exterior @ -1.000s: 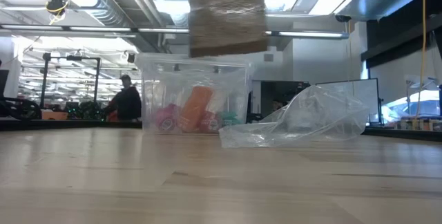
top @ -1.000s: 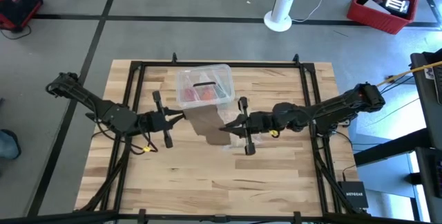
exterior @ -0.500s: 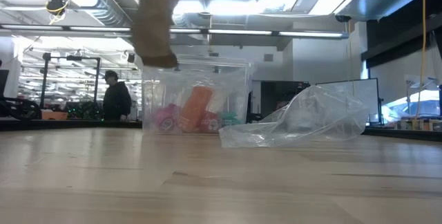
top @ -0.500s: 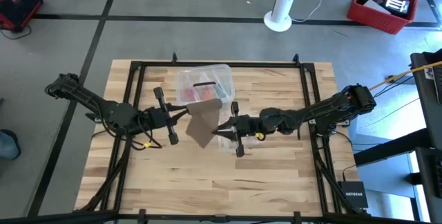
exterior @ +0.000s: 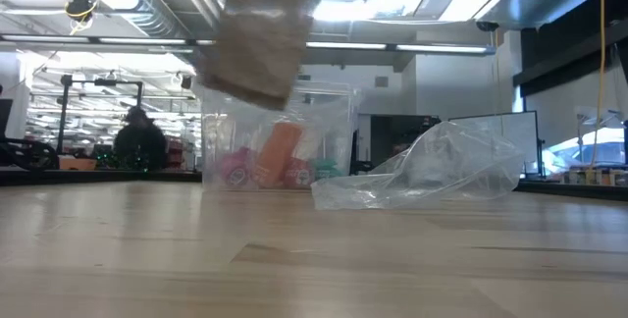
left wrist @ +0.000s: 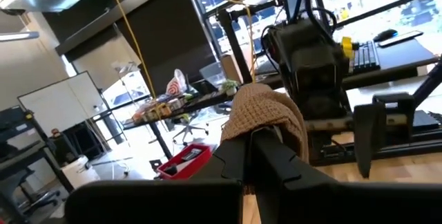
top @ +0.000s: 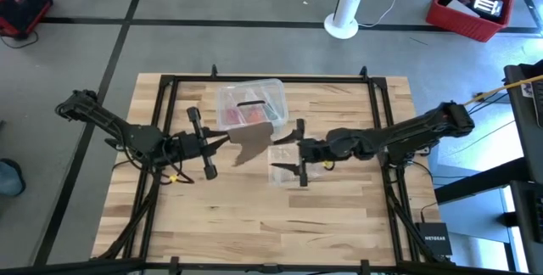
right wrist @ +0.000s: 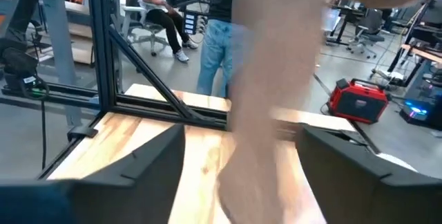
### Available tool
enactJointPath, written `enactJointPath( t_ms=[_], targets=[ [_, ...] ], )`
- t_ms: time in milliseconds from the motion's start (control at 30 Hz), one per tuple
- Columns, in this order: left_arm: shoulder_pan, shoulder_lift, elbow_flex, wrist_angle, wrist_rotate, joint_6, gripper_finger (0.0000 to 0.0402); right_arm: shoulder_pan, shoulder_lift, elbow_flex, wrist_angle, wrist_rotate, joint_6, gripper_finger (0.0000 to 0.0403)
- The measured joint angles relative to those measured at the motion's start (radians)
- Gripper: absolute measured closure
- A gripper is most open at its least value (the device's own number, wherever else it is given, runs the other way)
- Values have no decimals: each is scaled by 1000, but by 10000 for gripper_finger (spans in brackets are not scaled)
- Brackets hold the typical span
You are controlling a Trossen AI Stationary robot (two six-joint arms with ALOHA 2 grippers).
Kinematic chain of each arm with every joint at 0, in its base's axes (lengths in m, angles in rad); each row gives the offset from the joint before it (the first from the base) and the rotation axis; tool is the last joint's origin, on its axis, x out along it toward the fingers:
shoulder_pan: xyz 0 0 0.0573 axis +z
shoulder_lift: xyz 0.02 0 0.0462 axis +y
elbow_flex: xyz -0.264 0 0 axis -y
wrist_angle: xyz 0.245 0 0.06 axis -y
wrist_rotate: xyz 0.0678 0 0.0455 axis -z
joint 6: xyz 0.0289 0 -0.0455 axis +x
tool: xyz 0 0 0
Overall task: Roll bandage
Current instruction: Roll the brown bandage
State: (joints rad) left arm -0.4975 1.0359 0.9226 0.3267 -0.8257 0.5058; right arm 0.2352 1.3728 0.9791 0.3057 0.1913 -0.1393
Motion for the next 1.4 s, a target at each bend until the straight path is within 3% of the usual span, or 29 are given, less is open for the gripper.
enactJointPath(
  t_ms=[300,633,867,1000,1133,1233,1333,1400],
  targets=[
    [2,-2,0,2,3,3,402,0,-60,0,-97,24,1,103],
    [2,-2,0,18,3,11,402,0,24,0,-61,-71,9,103],
    [2,-2,0,22,13,3,402,-9,103,0,50,-4,0,103],
    [-11,-2,0,17,11,6,402,-21,82,-1,23,16,-1,103],
    [-28,-2,0,21,-15,39,402,-6,18,-1,-64,-45,8,103],
    [-27,-1,1,22,-20,49,402,-3,-15,-1,-114,-7,9,103],
    [-20,-1,1,24,-19,56,402,-21,-6,0,-103,-9,16,103],
    [-11,-1,1,27,-18,54,402,-42,30,1,-32,-65,40,103]
  ],
)
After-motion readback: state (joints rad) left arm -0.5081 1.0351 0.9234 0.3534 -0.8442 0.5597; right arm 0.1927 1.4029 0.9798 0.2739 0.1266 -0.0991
